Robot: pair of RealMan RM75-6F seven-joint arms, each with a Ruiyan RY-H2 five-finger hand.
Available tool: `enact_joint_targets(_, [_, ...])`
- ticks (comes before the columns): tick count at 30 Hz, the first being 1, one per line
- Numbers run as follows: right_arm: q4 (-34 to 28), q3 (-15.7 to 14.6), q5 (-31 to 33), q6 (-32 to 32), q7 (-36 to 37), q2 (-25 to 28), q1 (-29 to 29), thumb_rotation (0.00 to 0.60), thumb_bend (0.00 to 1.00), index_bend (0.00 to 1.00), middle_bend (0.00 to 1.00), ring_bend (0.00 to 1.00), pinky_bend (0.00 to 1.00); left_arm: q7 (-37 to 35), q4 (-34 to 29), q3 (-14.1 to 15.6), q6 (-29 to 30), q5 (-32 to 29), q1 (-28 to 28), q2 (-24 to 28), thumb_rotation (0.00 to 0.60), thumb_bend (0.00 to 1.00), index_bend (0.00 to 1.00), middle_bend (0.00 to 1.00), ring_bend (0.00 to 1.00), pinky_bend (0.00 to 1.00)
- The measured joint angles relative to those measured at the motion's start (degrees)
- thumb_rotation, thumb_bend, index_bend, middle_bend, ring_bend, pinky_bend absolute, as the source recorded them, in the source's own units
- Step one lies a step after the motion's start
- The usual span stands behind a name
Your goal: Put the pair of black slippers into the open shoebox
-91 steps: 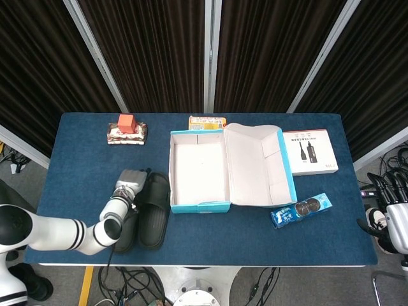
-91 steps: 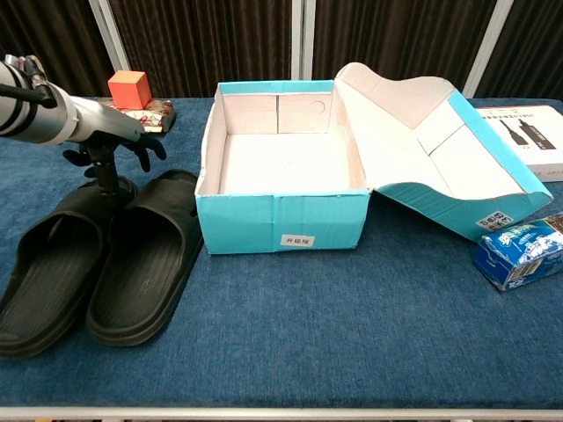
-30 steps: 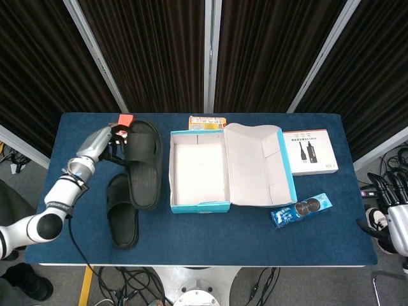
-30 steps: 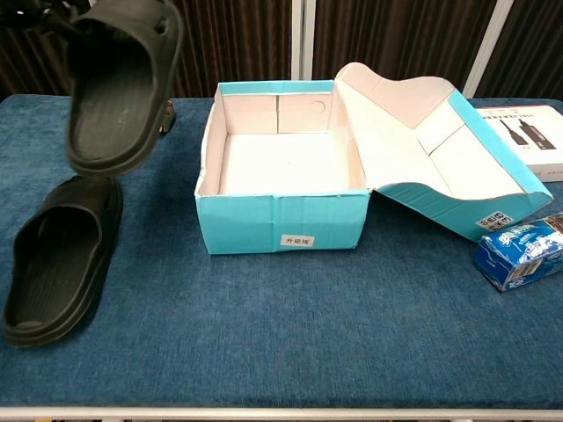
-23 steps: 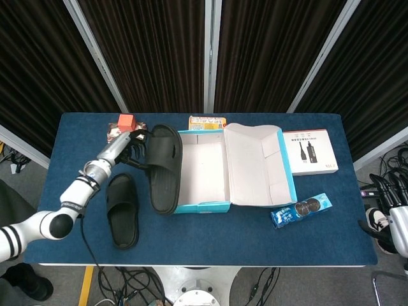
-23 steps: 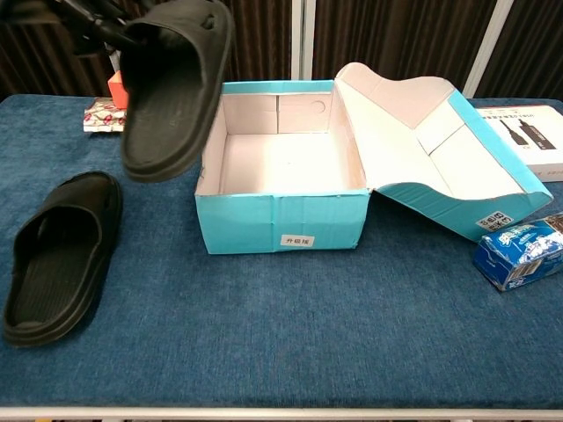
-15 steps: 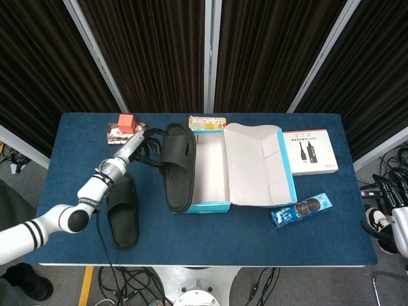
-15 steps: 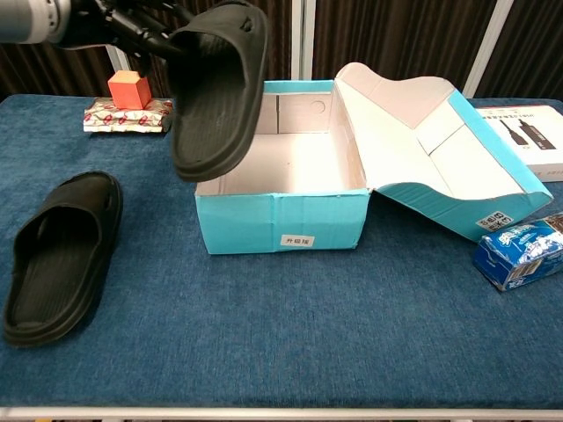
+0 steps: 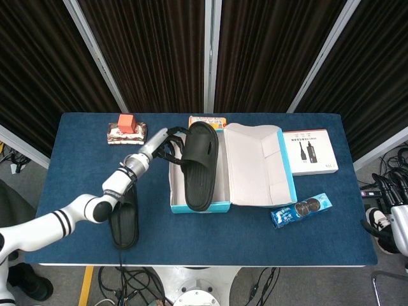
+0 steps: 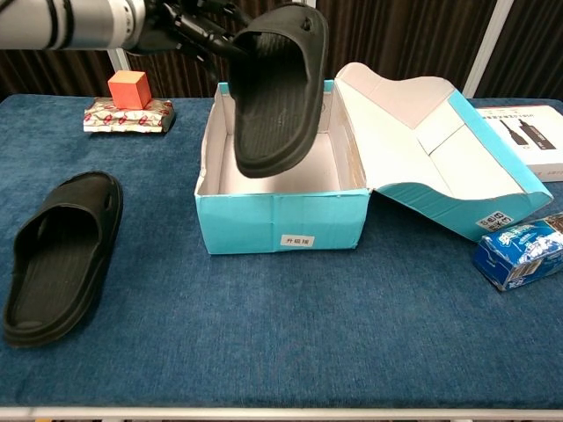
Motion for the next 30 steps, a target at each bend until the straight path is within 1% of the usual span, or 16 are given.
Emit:
enact_joint_targets(9, [-0.1,0.4,0.8,-1.0,-0.3,0.2,0.6,0.600,0.03,0.00,0.14,0.00,0.00,-1.5,10.7,-0.5,-1.9,-5.5,-4.5,-7.0,0.600,0.00,0.51,0.49,0.40,0.56])
enact_joint_targets(15, [-0.7,0.7,1.3,-1.9,-1.1,0.5,1.1,0.600,0.03,0.00,0.14,0.00,0.00,-2.3,18.0,-0.5,-3.5,-7.7,-6.4,-11.6,0.600,0.00,0.50,0.49,0.40,0.56])
enact_joint_targets(19, [-1.2,0.7,1.2,-2.6,-1.7,0.6,1.6,0.600,0.03,0.00,0.14,0.00,0.00,-2.8,22.3,-0.5,-4.6,-8.0,-7.3,-14.6,0.600,0.00,0.50,0.49,0.40,0.56])
enact_joint_targets(23, [-1.7,0.7,1.3,-3.0,-2.4,0.7,1.8,0.600,0.03,0.00,0.14,0.00,0.00,-3.0,26.3,-0.5,-5.5,-6.9,-8.0,-17.6,0.600,0.00,0.49,0.50,0.40,0.56])
enact_joint_targets(30, [-2.5,0.7,1.5,-3.3,-3.2,0.9,1.9,0.600,0.03,0.00,0.14,0.00,0.00,-4.7,30.7,-1.3,-7.0,-4.7,-8.4,-21.6,0.600,0.00,0.49,0.50,0.40,0.56])
